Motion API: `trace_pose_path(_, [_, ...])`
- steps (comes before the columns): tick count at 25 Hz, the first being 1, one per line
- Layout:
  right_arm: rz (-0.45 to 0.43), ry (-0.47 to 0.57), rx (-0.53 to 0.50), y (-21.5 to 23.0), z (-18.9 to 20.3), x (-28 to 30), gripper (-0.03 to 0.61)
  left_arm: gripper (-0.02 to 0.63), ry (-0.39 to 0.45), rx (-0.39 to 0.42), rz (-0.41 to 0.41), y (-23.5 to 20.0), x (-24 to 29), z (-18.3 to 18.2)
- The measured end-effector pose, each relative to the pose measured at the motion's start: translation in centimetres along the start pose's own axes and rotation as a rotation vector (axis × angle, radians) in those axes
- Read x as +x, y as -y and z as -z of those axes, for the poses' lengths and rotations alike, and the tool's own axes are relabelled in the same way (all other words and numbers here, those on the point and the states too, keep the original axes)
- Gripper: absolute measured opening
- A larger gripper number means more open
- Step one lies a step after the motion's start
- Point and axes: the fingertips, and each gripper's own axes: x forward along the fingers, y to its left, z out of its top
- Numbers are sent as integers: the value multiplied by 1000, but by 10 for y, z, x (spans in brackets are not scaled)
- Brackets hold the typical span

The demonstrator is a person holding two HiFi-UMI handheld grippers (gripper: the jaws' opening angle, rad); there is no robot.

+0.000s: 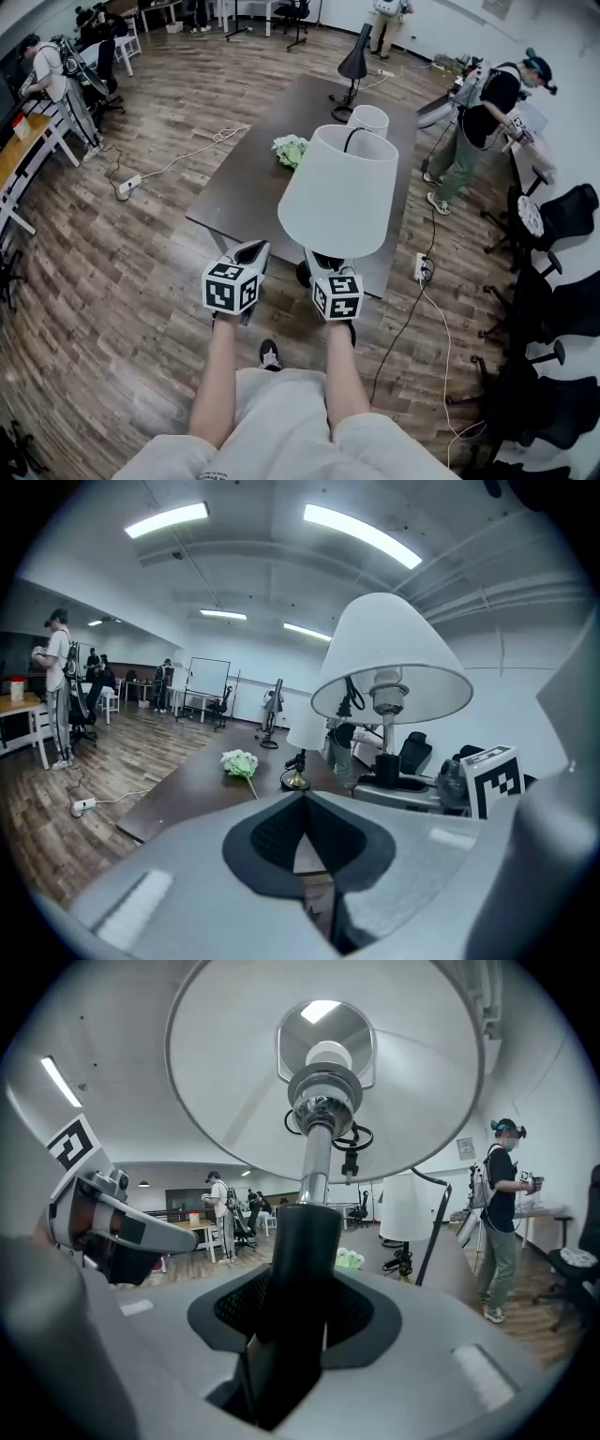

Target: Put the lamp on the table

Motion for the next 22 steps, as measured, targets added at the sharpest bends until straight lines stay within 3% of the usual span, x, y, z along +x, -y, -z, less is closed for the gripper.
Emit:
trace_pose_path(12, [70, 41, -7, 1, -10, 44, 181, 1, 4, 5, 95, -46, 38, -17])
trace_pose_path(17, [93, 25, -2, 3, -7, 54, 181, 1, -36, 45, 118, -50, 48, -13])
trace_pose_path(22, [90, 20, -10, 8, -8, 63, 181, 1, -30, 16, 117, -57, 58, -18])
